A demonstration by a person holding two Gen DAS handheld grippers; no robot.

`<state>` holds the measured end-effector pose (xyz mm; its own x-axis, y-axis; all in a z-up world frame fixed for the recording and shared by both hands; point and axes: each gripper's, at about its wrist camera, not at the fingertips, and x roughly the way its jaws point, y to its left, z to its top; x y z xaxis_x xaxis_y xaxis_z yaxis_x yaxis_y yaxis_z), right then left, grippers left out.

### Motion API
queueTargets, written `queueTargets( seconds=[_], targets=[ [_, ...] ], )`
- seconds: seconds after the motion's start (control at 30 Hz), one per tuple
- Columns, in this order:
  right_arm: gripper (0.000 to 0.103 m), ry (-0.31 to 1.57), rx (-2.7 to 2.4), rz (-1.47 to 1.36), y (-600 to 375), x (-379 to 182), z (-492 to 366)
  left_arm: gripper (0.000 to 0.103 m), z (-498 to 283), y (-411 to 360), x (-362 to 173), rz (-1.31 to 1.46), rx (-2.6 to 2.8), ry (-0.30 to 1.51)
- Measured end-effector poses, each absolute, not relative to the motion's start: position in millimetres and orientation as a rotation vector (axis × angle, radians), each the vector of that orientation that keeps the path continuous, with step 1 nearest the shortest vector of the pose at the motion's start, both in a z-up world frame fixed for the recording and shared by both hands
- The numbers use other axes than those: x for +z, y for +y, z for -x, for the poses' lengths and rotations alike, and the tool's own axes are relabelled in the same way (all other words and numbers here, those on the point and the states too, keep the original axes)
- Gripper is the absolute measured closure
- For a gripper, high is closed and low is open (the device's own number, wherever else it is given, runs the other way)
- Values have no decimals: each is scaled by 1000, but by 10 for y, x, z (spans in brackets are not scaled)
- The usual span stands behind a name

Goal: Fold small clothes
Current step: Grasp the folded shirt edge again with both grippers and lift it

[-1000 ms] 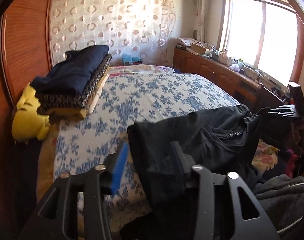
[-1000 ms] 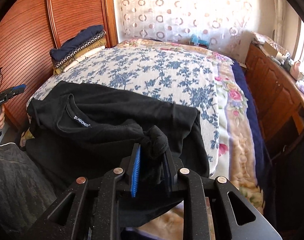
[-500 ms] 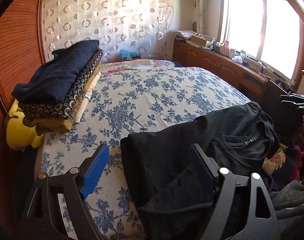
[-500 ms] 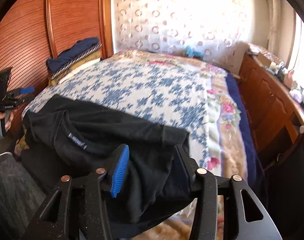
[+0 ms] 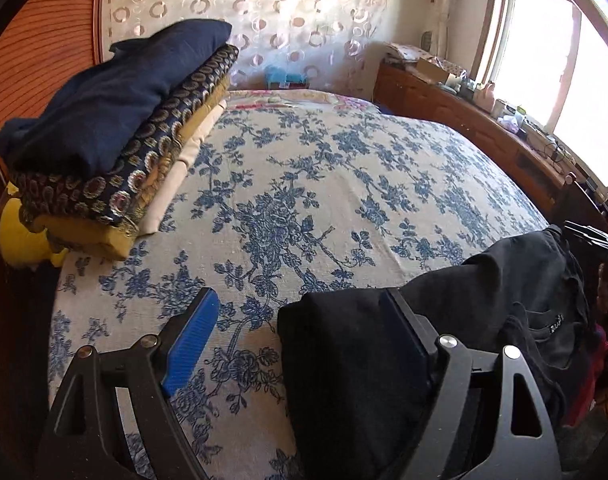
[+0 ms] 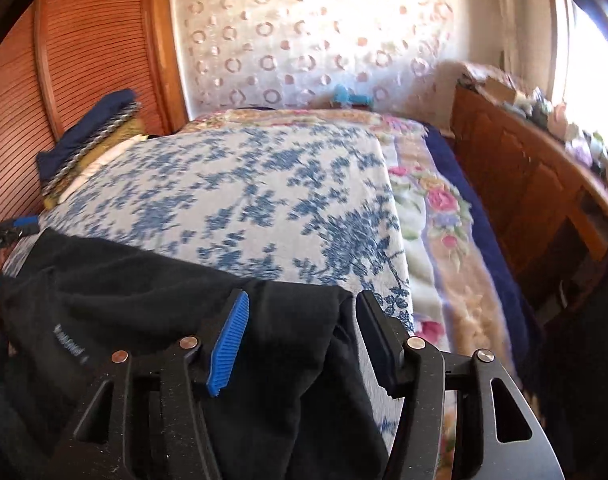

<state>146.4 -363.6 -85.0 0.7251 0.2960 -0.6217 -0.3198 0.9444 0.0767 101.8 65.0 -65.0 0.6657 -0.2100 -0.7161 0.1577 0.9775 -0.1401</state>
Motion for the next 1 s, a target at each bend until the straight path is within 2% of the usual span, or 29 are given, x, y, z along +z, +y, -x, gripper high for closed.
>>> queueTargets(
  seconds=[0.27,0.3,0.33,0.4,0.53,0.73,0.87,1.0],
  targets=[
    [47,747,366,-95,-3730,-979,-1750,20,-1104,640,-789,64,-194,861],
    [58,749,382,-94,-3736,-984,-1756,20,-1103,644,-791,67,-193,859],
    [63,750,392,-89,-3732,-978,-1740,20,-1102,649,-796,65,-189,858],
    [89,738,404,-80,-3738,-967,-1715,20,-1104,645,-804,60,-181,859],
    [92,636,358,-119,-3872,-820,-1556,20,-1103,619,-809,44,-172,859],
    [92,654,324,-52,-3794,-855,-1535,21,-1090,625,-814,46,-169,852],
    [92,681,330,-45,-3783,-889,-1589,48,-1044,566,-797,42,-223,838],
    [92,697,328,-34,-3729,-905,-1649,63,-1016,517,-791,41,-255,839]
  ],
)
